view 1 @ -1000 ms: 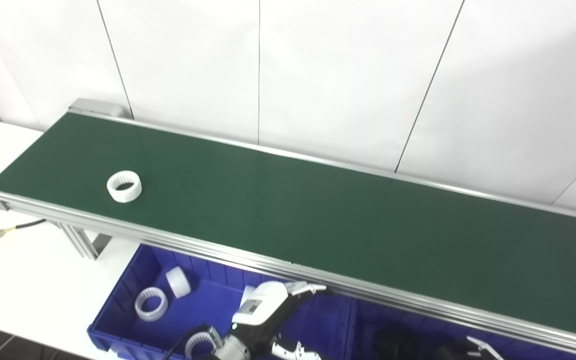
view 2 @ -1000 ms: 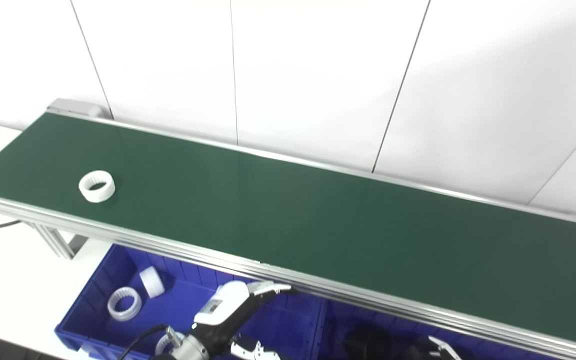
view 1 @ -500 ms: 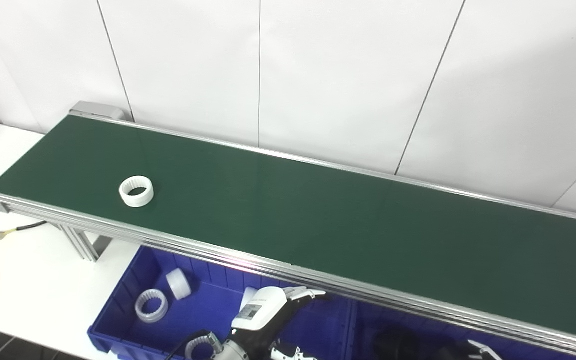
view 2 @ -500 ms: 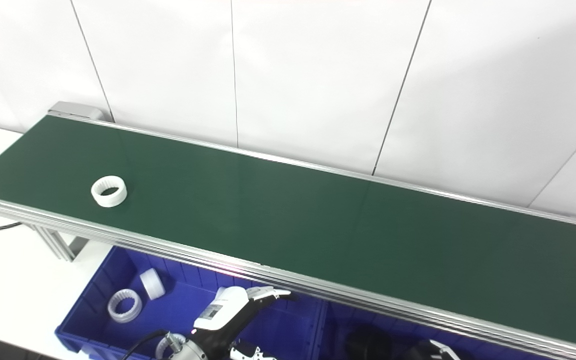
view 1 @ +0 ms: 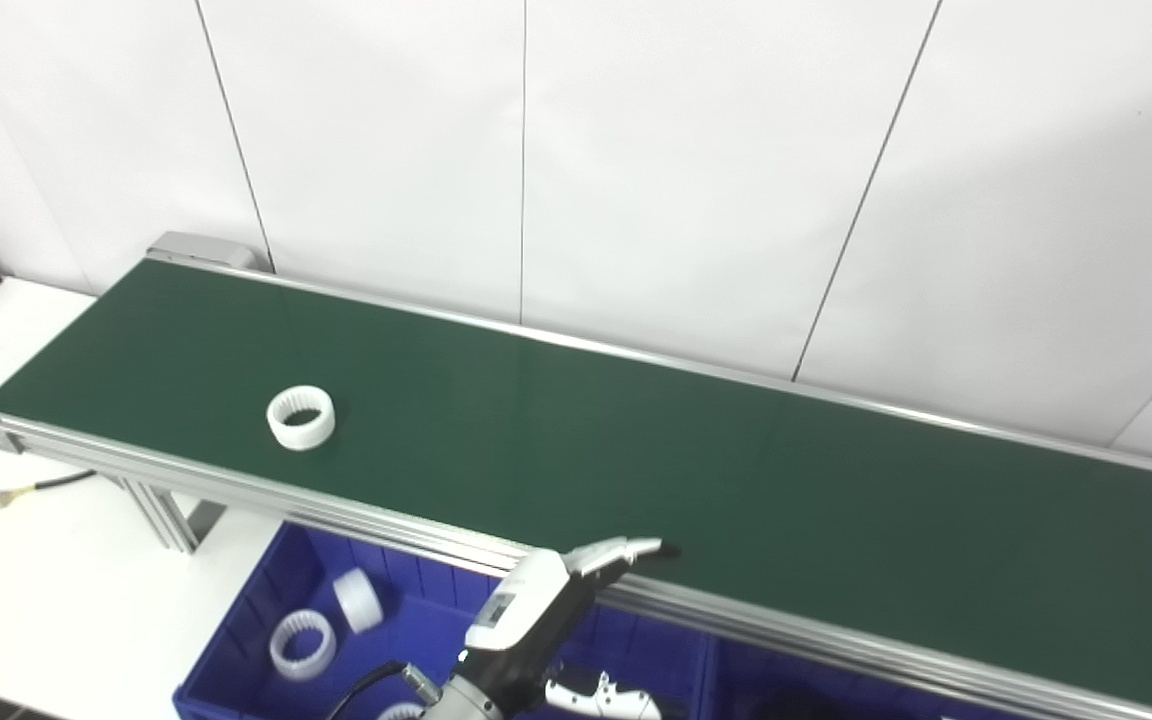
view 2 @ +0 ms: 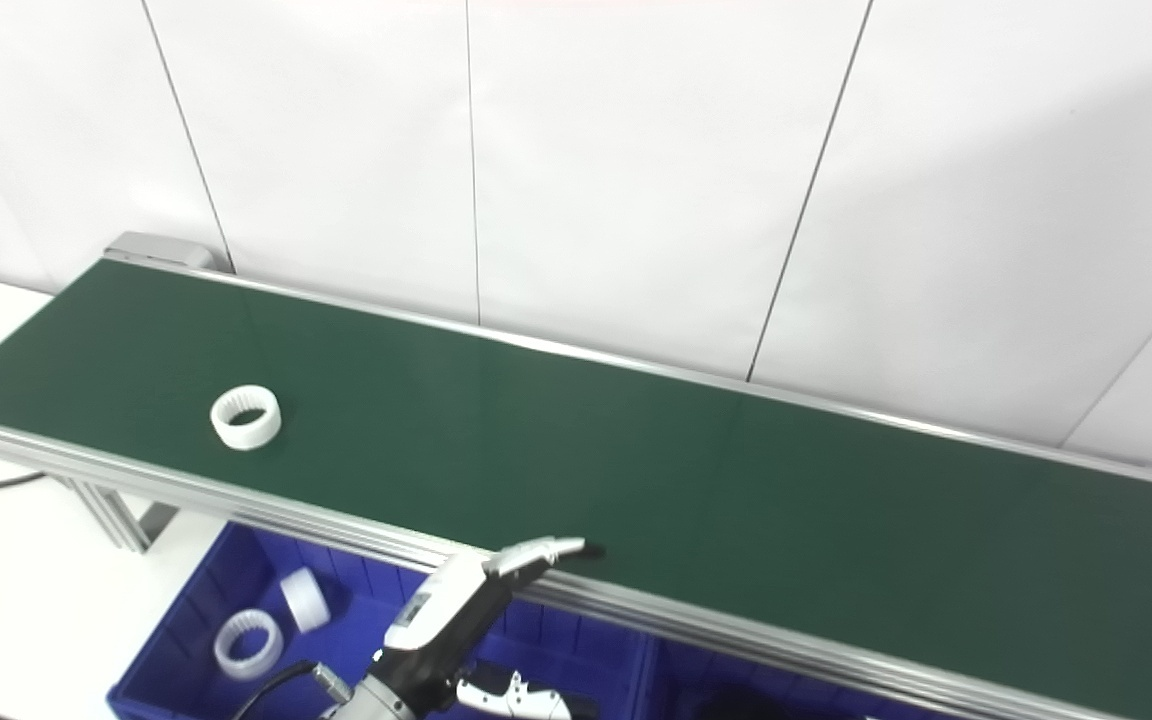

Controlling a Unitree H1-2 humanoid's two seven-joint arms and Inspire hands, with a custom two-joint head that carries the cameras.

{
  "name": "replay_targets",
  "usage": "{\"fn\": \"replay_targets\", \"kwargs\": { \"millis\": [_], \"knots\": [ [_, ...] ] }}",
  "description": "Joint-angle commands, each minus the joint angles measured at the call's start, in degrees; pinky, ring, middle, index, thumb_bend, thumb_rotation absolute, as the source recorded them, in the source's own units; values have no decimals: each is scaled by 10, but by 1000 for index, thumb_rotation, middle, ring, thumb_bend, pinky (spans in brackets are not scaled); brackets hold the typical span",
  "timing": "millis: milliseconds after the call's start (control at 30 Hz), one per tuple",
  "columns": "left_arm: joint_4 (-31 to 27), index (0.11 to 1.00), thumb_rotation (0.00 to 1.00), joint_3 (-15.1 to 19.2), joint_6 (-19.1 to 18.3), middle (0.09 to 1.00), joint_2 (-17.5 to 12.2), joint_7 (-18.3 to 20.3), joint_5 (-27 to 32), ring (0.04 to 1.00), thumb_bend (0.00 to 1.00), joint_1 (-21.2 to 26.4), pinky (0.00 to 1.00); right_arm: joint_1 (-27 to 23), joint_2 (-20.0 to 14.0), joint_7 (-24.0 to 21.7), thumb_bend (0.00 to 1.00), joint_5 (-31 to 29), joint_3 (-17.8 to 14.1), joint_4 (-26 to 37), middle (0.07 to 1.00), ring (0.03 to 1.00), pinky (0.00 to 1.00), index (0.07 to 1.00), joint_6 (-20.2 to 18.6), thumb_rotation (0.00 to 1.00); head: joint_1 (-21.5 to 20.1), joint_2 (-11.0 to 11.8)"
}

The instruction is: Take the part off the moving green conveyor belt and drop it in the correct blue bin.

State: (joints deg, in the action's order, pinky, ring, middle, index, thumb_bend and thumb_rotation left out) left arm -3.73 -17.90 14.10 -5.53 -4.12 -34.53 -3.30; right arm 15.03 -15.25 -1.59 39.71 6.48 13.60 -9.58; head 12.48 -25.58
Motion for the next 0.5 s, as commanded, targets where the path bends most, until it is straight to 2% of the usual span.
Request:
{"fn": "replay_targets", "kwargs": {
  "millis": [0,100,467],
  "knots": [
    [-23,846,486,8,20,861,1,-15,0,874,809,21,831,-7,-8,16,848,-2,0,3,669,692,691,767,30,92,-1,0],
    [-29,848,462,21,12,859,0,-15,-6,872,797,39,823,-11,-8,16,848,-3,2,-1,670,693,695,768,29,88,-4,2],
    [-43,865,492,65,-21,868,-4,-19,-48,865,776,75,796,-15,-9,15,848,-8,3,-3,670,693,694,767,27,95,-8,4]
  ]
}}
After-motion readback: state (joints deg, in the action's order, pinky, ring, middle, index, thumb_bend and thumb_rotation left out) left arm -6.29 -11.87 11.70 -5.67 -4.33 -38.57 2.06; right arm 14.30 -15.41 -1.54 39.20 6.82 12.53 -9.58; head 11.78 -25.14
